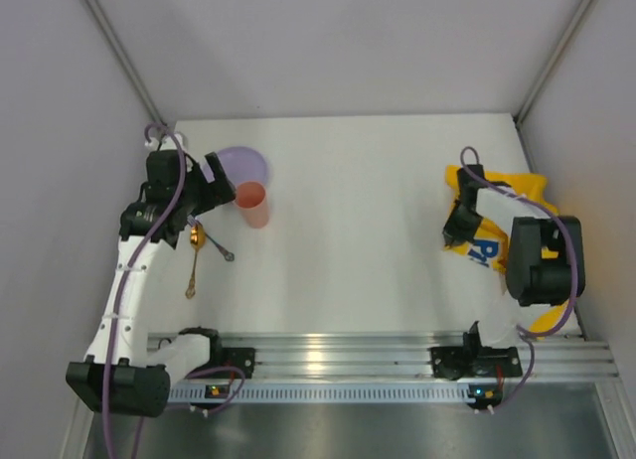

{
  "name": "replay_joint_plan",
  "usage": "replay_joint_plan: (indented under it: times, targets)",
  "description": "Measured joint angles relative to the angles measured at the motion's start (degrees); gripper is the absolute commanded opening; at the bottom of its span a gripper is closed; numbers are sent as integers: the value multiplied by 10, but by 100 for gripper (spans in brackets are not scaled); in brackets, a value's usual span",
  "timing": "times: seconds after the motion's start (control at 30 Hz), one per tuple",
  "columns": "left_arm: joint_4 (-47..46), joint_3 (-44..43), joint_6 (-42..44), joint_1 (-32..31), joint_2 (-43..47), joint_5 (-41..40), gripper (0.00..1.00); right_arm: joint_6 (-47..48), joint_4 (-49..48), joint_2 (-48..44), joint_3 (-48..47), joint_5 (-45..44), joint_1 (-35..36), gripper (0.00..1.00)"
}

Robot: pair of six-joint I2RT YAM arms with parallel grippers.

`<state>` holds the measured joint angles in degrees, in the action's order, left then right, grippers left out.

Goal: Set the dinner table for one person

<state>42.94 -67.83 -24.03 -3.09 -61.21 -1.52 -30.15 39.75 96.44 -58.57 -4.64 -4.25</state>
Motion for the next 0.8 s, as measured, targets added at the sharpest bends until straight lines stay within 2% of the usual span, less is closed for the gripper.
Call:
replay_joint_plan:
  times: [0.17,0.2,0.27,0.37,0.47,0.67,0.8]
  targets:
    - [7,-50,-3,-54,-27,-26,99,-57,24,-22,-35,71,214,1]
    - [7,-62,-6,-72,-36,-33,98,-72,27,-27,-52,89,252,11]
    - [7,-78,-9,-104,-49,-48,99,-105,28,-30,-107,139,342,99]
    - [8,-95,-15,-152,-69,-68,99,-117,26,-29,-189,205,426,100]
    - [8,-101,-19,-187,-82,-85,99,-114,30,-32,-236,237,455,100]
    - [3,-97,-33,-252,-109,-99,99,-90,103,-82,-223,180,438,100]
    - [-18,-68,-40,-306,-160,-97,98,-82,150,-171,-184,128,393,100]
